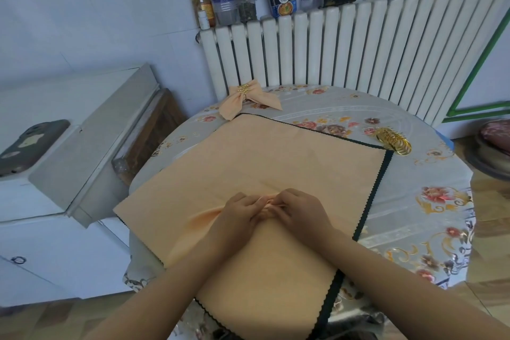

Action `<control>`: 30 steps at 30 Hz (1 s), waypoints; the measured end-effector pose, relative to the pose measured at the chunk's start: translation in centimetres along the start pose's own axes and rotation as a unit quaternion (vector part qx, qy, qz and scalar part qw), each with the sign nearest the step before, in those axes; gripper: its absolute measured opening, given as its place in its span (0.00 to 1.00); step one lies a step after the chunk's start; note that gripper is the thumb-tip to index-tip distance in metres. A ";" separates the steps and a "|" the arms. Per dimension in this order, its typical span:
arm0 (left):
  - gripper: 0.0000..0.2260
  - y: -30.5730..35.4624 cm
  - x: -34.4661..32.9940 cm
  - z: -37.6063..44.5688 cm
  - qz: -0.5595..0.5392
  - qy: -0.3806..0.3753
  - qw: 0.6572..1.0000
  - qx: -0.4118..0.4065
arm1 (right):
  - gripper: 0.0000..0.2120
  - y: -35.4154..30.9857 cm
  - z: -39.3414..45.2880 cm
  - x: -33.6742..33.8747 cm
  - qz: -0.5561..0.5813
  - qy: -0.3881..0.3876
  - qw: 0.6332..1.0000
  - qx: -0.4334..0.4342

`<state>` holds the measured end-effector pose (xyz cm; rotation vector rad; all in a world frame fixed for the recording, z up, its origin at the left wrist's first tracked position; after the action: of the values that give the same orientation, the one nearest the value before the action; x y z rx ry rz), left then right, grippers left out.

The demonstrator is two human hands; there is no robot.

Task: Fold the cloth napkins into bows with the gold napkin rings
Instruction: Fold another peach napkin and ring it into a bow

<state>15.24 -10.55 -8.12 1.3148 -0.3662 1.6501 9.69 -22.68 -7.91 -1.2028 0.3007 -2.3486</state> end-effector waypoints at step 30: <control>0.16 4.3 -4.9 14.1 -0.053 0.083 0.995 0.010 | 0.30 24.4 -3.9 16.2 -0.162 0.114 0.879 -0.433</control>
<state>19.84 -25.17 -5.73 1.1817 -0.1776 1.6636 6.27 -52.02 -8.63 -1.4112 1.4568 -2.7333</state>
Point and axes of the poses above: each hand's wrist, its own z-axis towards the middle knuckle, its own x-axis out of the back of the hand, y = z × x, the point moved 7 cm from there along z, towards the middle knuckle, and after that the axes turned 11 degrees about x, right-handed, at the moved point
